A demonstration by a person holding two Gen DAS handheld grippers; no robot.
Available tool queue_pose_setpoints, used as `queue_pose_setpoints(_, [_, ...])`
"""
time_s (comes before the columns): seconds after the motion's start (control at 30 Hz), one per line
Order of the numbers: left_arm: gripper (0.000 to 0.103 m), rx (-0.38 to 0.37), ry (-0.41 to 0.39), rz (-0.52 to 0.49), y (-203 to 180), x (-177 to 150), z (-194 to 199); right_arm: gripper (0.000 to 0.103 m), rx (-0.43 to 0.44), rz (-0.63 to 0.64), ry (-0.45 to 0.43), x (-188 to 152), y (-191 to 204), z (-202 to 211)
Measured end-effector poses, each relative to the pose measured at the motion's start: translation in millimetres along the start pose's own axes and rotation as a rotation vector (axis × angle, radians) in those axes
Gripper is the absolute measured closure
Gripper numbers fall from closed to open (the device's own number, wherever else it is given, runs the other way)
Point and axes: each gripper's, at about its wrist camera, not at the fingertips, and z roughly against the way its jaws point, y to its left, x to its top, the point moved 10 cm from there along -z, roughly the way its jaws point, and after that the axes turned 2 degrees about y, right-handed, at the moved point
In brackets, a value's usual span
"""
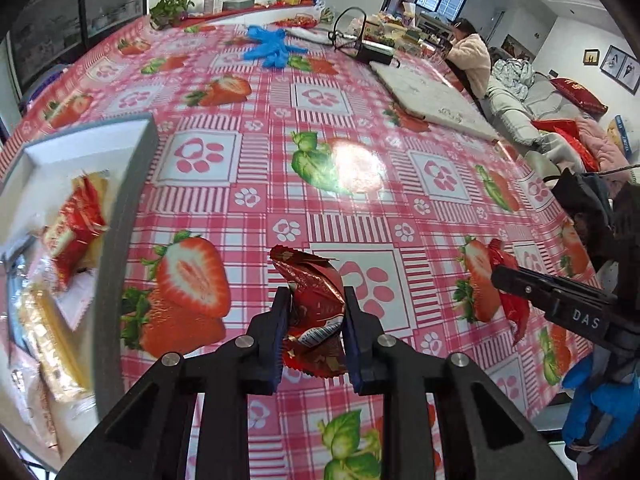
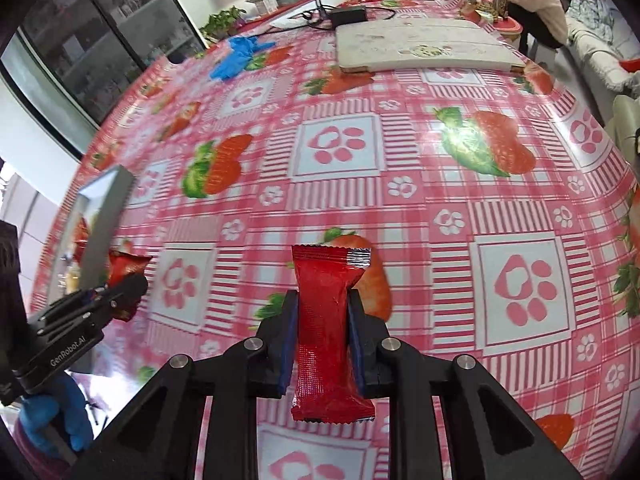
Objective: Organize snacks
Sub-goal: 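Grasp the red wrapper with the left tool while the right tool grasps the long red bar, then drop the red wrapper into the white tray while the right tool drops the long red bar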
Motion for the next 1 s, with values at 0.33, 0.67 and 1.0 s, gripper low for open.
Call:
queue_pose_setpoints(0.33, [0.076, 0.062, -0.106, -0.048, 30, 16, 71, 0.079, 0.117, 0.117, -0.046, 21, 83, 27])
queue_pose_setpoints(0.67, [0.076, 0.178, -0.097, 0.036, 137, -6, 116, 0.079, 0.261, 0.310, -0.023, 34, 217, 32])
queue_pose_setpoints(1.0, [0.076, 0.238, -0.081, 0.091, 205, -23, 130, 0.079, 0.328, 0.443, 0.193, -6, 330, -50])
